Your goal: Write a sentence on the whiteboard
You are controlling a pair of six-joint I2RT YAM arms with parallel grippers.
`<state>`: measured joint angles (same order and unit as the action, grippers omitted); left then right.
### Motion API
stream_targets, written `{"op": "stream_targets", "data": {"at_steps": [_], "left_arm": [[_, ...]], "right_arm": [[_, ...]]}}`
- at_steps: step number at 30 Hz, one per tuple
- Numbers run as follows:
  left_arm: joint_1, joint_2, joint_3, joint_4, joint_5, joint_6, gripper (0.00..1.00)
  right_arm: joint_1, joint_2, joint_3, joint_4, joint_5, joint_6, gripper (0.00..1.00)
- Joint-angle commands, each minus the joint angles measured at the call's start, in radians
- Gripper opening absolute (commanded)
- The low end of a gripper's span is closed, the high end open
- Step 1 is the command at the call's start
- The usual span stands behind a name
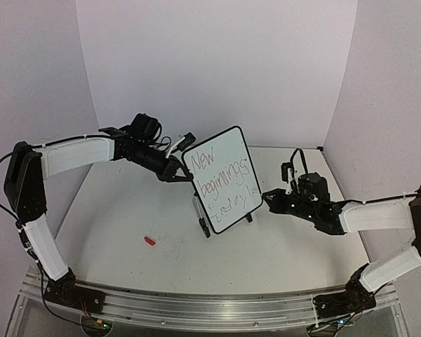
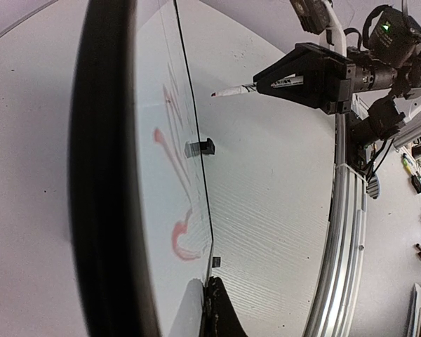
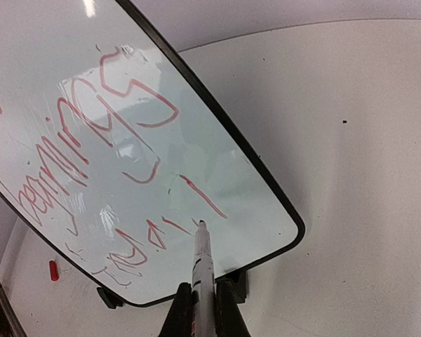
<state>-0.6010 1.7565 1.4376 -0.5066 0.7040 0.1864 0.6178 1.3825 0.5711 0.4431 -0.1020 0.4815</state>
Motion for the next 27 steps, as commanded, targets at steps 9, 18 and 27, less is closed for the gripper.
{"op": "stream_targets", "data": {"at_steps": [9,18,27], "left_arm": [[-0.008,0.005,-0.008,-0.010,-0.018,0.036,0.00],[-0.008,0.003,-0.008,-0.009,-0.018,0.036,0.00],[-0.008,0.005,-0.008,-0.010,-0.019,0.036,0.00]], "right_arm": [[0.003,0.088,-0.019,0.067,0.026,0.031,0.00],[0.003,0.123,0.002,0.080,0.041,0.020,0.00],[0.002,0.150,0.018,0.091,0.053,0.004,0.00]]}}
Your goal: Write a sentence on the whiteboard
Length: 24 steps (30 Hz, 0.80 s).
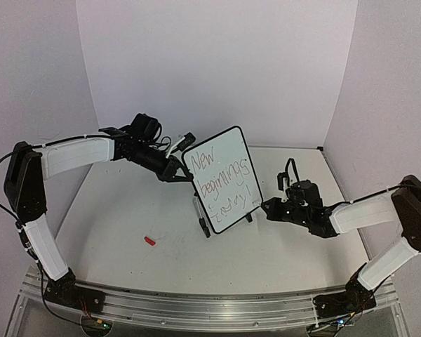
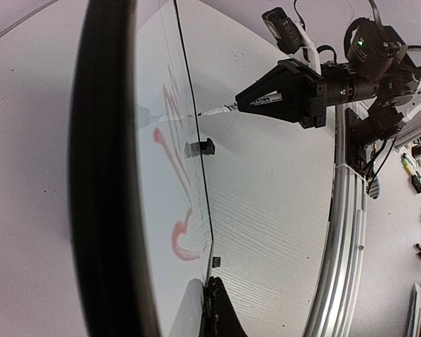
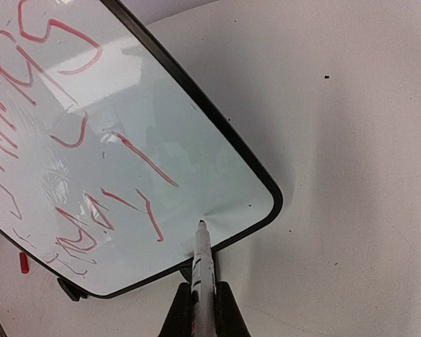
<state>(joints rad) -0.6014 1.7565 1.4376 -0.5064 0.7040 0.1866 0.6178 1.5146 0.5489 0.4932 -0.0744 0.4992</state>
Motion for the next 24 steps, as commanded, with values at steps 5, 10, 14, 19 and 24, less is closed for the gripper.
{"op": "stream_targets", "data": {"at_steps": [5,10,14,19,24], "left_arm": [[-0.008,0.005,-0.008,-0.009,-0.018,0.035,0.00],[-0.008,0.005,-0.008,-0.009,-0.018,0.035,0.00],[-0.008,0.005,-0.008,-0.009,-0.019,0.035,0.00],[-0.008,0.006,-0.008,-0.010,-0.018,0.035,0.00],[-0.006,-0.015,-0.030,0.023,-0.029,0.024,0.00]], "right_arm": [[0.003,0.031,0.052,0.043,0.027,-0.019,0.00],[0.002,0.046,0.056,0.044,0.029,-0.023,0.00],[0.002,0.047,0.056,0.044,0.032,-0.023,0.00],[0.002,0.036,0.053,0.044,0.033,-0.023,0.00],[0.004,-0.020,0.024,0.042,0.042,-0.004,0.00]]}}
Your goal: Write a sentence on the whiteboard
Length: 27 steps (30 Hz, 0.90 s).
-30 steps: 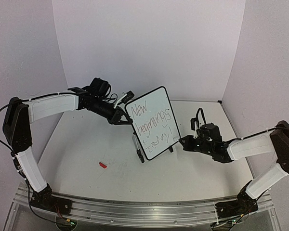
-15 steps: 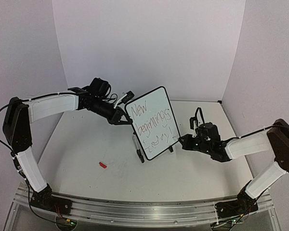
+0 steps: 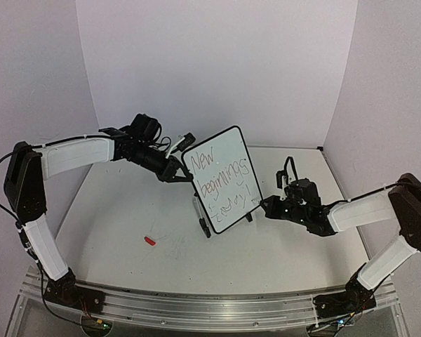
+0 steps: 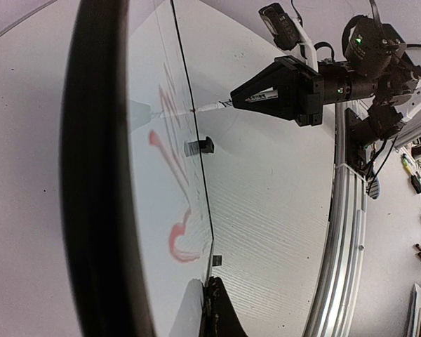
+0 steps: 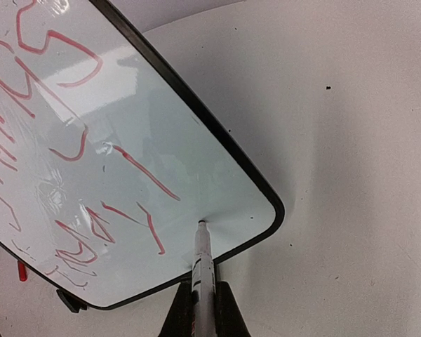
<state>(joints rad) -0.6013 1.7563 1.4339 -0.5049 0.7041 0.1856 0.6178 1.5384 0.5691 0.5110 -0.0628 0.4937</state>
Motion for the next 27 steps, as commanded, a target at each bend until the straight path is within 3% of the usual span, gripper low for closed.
{"op": "stream_targets", "data": {"at_steps": [1,13,27], "left_arm": [[-0.005,-0.017,-0.029,0.024,-0.035,0.024,0.00],[0.008,-0.064,-0.072,0.043,-0.111,-0.010,0.04],[0.020,-0.145,-0.164,0.108,-0.172,-0.072,0.17]], "right_arm": [[0.003,-0.063,-0.007,0.021,0.035,0.008,0.00],[0.002,-0.374,-0.058,-0.149,0.091,-0.008,0.00],[0.002,-0.466,-0.064,-0.177,0.072,-0.017,0.00]]}}
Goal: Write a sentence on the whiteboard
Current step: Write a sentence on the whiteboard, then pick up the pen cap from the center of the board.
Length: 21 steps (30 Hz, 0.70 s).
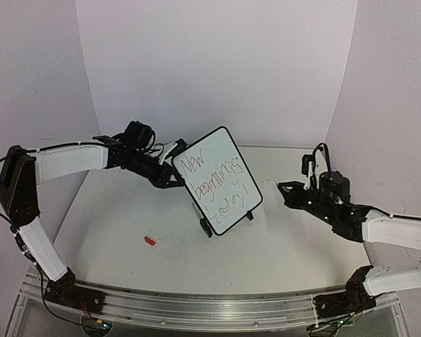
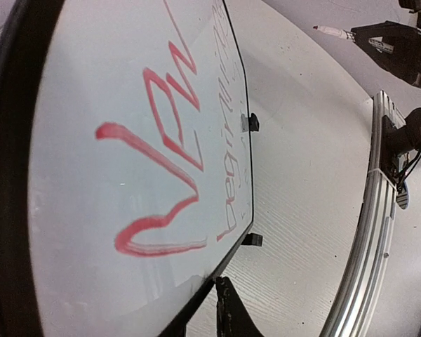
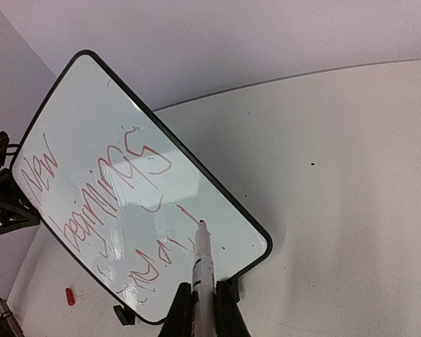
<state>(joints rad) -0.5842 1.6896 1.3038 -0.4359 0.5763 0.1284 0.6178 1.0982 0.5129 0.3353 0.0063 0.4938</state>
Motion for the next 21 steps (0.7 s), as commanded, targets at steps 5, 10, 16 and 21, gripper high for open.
{"op": "stream_targets", "data": {"at_steps": [5,10,16,21], "left_arm": [[0.004,-0.116,-0.079,0.069,-0.061,-0.039,0.21],[0.004,-0.160,-0.136,0.111,-0.071,-0.069,0.27],[0.006,-0.261,-0.241,0.196,-0.093,-0.118,0.44],[0.006,-0.367,-0.349,0.270,-0.159,-0.229,0.64]], "right_arm": [[0.003,-0.032,-0.004,-0.001,0.002,-0.020,0.00],[0.002,-0.035,-0.002,-0.001,0.002,-0.020,0.00],[0.003,-0.046,-0.002,-0.003,-0.028,-0.017,0.00],[0.002,-0.050,0.008,-0.013,-0.091,-0.042,0.00]]}}
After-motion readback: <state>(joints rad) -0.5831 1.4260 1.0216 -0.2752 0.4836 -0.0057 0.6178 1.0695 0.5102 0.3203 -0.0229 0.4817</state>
